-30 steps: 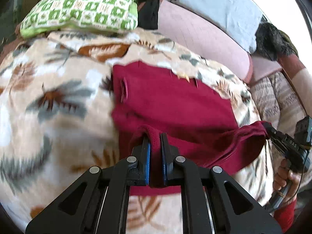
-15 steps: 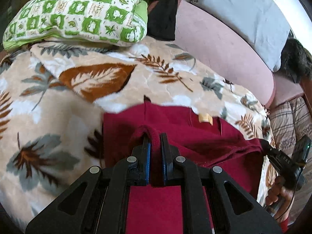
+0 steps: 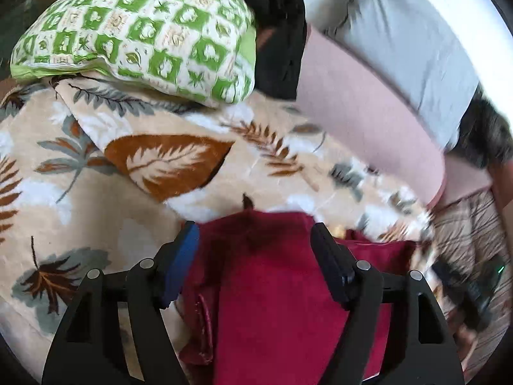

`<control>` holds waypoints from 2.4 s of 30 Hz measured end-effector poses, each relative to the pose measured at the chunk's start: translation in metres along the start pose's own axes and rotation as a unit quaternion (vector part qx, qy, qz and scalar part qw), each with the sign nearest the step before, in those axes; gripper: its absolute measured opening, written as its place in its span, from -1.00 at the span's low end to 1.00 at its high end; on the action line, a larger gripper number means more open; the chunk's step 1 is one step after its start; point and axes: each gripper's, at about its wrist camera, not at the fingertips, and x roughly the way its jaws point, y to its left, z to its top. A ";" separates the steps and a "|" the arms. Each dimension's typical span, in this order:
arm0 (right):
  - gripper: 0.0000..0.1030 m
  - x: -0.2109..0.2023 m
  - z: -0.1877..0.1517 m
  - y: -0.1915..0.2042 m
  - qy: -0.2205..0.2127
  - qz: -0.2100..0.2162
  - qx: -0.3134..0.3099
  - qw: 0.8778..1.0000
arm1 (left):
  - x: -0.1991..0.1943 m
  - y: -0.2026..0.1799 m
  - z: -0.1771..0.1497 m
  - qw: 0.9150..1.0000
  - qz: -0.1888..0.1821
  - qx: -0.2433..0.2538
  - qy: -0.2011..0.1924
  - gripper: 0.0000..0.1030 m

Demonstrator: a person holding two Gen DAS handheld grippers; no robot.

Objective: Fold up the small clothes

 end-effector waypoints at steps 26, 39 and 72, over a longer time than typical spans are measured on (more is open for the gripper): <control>-0.47 0.118 -0.018 0.013 0.067 -0.201 -0.126 0.969 | 0.097 -0.011 -0.026 0.985 0.145 0.073 0.057 0.41; -0.41 0.018 -0.055 0.044 0.040 -0.139 -0.181 0.973 | 0.073 -0.019 -0.035 0.982 0.157 0.094 0.041 0.40; -0.21 -0.024 -0.139 0.066 0.123 -0.156 -0.155 0.968 | -0.026 0.019 -0.141 0.984 0.134 0.091 0.079 0.40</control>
